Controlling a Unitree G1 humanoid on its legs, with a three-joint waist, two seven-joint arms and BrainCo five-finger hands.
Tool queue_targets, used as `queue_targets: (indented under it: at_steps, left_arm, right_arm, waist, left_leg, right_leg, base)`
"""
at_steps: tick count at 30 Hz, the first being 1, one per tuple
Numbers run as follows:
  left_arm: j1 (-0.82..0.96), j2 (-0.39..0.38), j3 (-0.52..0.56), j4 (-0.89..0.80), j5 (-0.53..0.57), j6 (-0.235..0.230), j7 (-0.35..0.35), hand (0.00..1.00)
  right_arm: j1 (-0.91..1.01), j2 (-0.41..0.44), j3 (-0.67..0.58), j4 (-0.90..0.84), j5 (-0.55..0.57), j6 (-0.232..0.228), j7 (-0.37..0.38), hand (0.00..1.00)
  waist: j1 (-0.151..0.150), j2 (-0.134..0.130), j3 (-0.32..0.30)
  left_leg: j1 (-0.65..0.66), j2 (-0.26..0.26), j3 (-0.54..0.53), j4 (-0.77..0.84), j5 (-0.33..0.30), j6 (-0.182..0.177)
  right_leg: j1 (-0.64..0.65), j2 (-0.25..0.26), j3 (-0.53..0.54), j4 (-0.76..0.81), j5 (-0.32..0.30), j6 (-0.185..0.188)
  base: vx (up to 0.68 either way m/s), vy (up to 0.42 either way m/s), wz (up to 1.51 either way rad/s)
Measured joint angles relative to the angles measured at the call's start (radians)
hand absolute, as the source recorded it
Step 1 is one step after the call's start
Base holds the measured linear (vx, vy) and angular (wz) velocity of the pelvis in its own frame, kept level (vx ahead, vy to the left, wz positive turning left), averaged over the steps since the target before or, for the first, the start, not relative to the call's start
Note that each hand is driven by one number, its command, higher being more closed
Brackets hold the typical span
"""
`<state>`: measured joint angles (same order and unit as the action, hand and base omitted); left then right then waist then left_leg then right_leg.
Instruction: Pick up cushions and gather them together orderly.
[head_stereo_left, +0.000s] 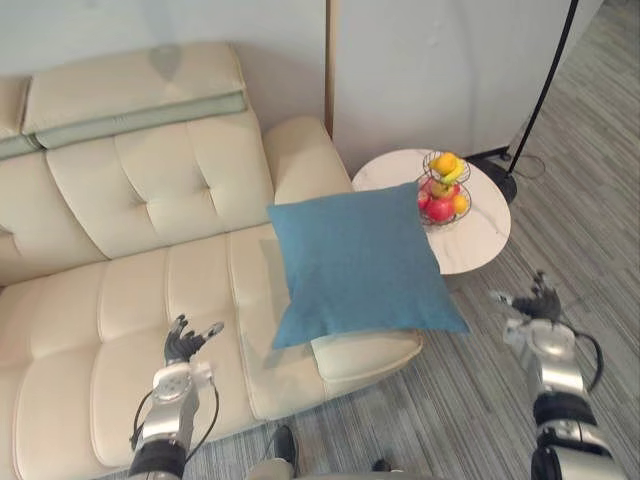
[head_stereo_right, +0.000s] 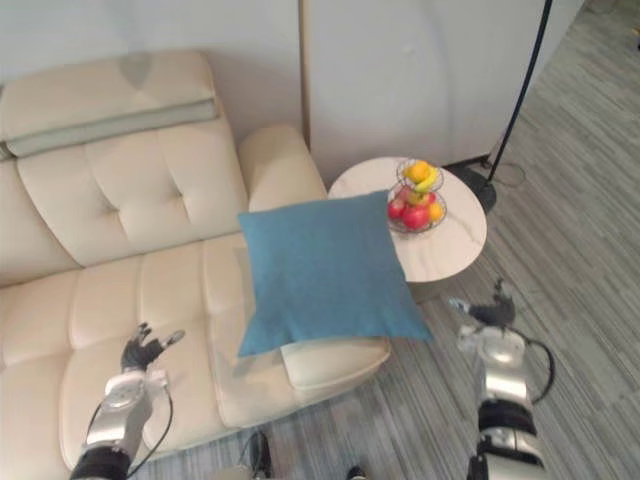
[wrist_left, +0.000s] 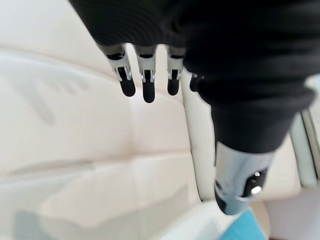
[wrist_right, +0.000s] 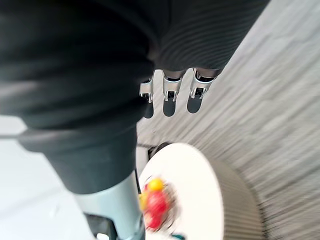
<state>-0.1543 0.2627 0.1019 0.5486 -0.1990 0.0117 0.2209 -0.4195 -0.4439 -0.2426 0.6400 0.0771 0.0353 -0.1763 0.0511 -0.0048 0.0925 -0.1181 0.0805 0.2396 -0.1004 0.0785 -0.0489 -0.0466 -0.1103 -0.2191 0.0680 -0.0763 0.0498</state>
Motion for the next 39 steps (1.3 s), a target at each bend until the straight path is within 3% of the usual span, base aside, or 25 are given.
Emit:
queue_targets:
  at_steps: [11, 14, 16, 19, 21, 22, 23, 27, 29, 30, 32, 34, 39]
  left_arm:
    - [-0.258, -0.016, -0.144, 0.029, -0.008, -0.004, 0.061, 0.00]
    - [-0.326, -0.045, -0.199, 0.057, -0.022, -0.004, 0.070, 0.00]
    - [-0.373, -0.064, -0.238, 0.064, -0.022, -0.003, 0.079, 0.00]
    - [-0.458, -0.094, -0.285, 0.073, -0.021, -0.003, 0.091, 0.00]
    - [-0.478, -0.116, -0.298, 0.081, -0.022, 0.000, 0.109, 0.00]
    - [-0.481, -0.126, -0.299, 0.084, -0.022, 0.000, 0.110, 0.00]
    - [-0.487, -0.143, -0.307, 0.085, -0.027, 0.000, 0.119, 1.00]
    - [-0.503, -0.150, -0.338, 0.081, -0.038, 0.001, 0.149, 1.00]
    - [-0.504, -0.147, -0.338, 0.066, -0.038, 0.004, 0.166, 1.00]
    - [-0.504, -0.146, -0.333, 0.054, -0.038, 0.003, 0.176, 1.00]
    - [-0.509, -0.138, -0.330, 0.035, -0.041, 0.003, 0.192, 1.00]
    - [-0.509, -0.129, -0.326, 0.012, -0.041, 0.003, 0.204, 1.00]
    - [-0.488, -0.139, -0.365, -0.088, -0.080, 0.003, 0.209, 1.00]
  right_arm:
    - [-0.272, 0.003, 0.149, 0.087, 0.012, 0.007, -0.024, 0.00]
    - [-0.336, 0.011, 0.184, 0.106, 0.012, 0.015, -0.035, 0.00]
    - [-0.362, 0.013, 0.204, 0.114, 0.012, 0.013, -0.041, 0.00]
    - [-0.371, 0.036, 0.203, 0.079, 0.012, 0.012, -0.064, 0.00]
    - [-0.353, 0.099, 0.195, 0.060, 0.016, 0.014, -0.086, 0.00]
    - [-0.340, 0.102, 0.194, 0.050, 0.024, 0.014, -0.090, 1.00]
    - [-0.312, 0.112, 0.192, 0.031, 0.044, 0.014, -0.101, 1.00]
    - [-0.273, 0.137, 0.189, -0.042, 0.060, 0.013, -0.123, 1.00]
    - [-0.262, 0.146, 0.187, -0.077, 0.086, 0.011, -0.138, 1.00]
    - [-0.258, 0.157, 0.186, -0.083, 0.094, -0.003, -0.144, 1.00]
    - [-0.251, 0.169, 0.186, -0.122, 0.117, -0.009, -0.148, 1.00]
    - [-0.242, 0.171, 0.198, -0.149, 0.128, -0.019, -0.148, 1.00]
    - [-0.055, 0.174, 0.203, -0.281, 0.166, -0.028, -0.154, 1.00]
  waist:
    - [0.011, 0.024, 0.126]
    - [0.013, 0.033, 0.159]
    - [0.010, 0.039, 0.187]
    - [0.005, 0.028, 0.196]
    - [-0.002, 0.029, 0.211]
    - [-0.002, 0.029, 0.212]
    - [-0.003, 0.029, 0.212]
    - [0.001, 0.029, 0.211]
    - [0.004, 0.029, 0.212]
    - [0.006, 0.027, 0.213]
    - [-0.001, 0.010, 0.216]
    - [0.009, 0.013, 0.216]
    - [-0.013, 0.010, 0.215]
  left_leg:
    - [-0.140, 0.016, -0.030, 0.070, 0.000, 0.000]
    - [-0.164, 0.032, -0.033, 0.088, 0.000, 0.000]
    - [-0.169, 0.040, -0.035, 0.090, 0.002, 0.003]
    - [-0.243, 0.032, -0.040, 0.104, 0.005, -0.004]
    - [-0.245, 0.045, -0.032, 0.108, 0.012, -0.012]
    - [-0.245, 0.049, -0.032, 0.111, 0.012, -0.012]
    - [-0.241, 0.053, -0.032, 0.122, 0.012, -0.012]
    - [-0.229, 0.074, -0.017, 0.122, 0.016, -0.018]
    - [-0.229, 0.085, -0.001, 0.122, 0.016, -0.018]
    - [-0.230, 0.087, 0.007, 0.121, 0.016, -0.018]
    - [-0.231, 0.067, 0.020, 0.120, 0.010, -0.026]
    - [-0.228, 0.082, 0.052, 0.121, 0.012, -0.028]
    - [-0.143, 0.092, 0.061, 0.120, 0.013, -0.030]
  right_leg:
    - [-0.141, -0.009, 0.015, 0.090, 0.002, 0.003]
    - [-0.207, -0.008, 0.017, 0.183, 0.000, 0.004]
    - [-0.274, -0.014, 0.027, 0.265, -0.040, 0.006]
    - [-0.303, -0.014, 0.028, 0.187, -0.043, 0.011]
    - [-0.310, 0.000, 0.027, 0.191, -0.044, 0.011]
    - [-0.310, 0.002, 0.026, 0.197, -0.044, 0.011]
    - [-0.314, 0.003, 0.022, 0.225, -0.045, 0.011]
    - [-0.364, 0.002, 0.015, 0.352, -0.049, 0.011]
    - [-0.464, -0.015, 0.021, 0.510, -0.056, -0.006]
    - [-0.471, -0.016, 0.029, 0.403, -0.098, -0.012]
    - [-0.435, -0.038, 0.030, 0.241, -0.022, -0.007]
    - [-0.439, -0.021, 0.039, 0.236, -0.019, -0.011]
    - [-0.352, -0.014, 0.022, 0.246, -0.019, -0.011]
  base:
    - [0.00, 0.004, 0.04]
    - [0.00, -0.007, -0.06]
    - [-0.01, -0.018, 0.02]
    - [-0.02, -0.059, 0.07]
    - [0.03, -0.088, -0.19]
    - [0.06, -0.097, -0.06]
    - [0.06, -0.061, 0.02]
    - [0.07, -0.051, 0.05]
    - [0.06, -0.071, 0.00]
    - [0.03, -0.112, -0.01]
    - [0.03, -0.118, 0.05]
    - [0.07, -0.122, -0.20]
    - [0.09, -0.033, 0.03]
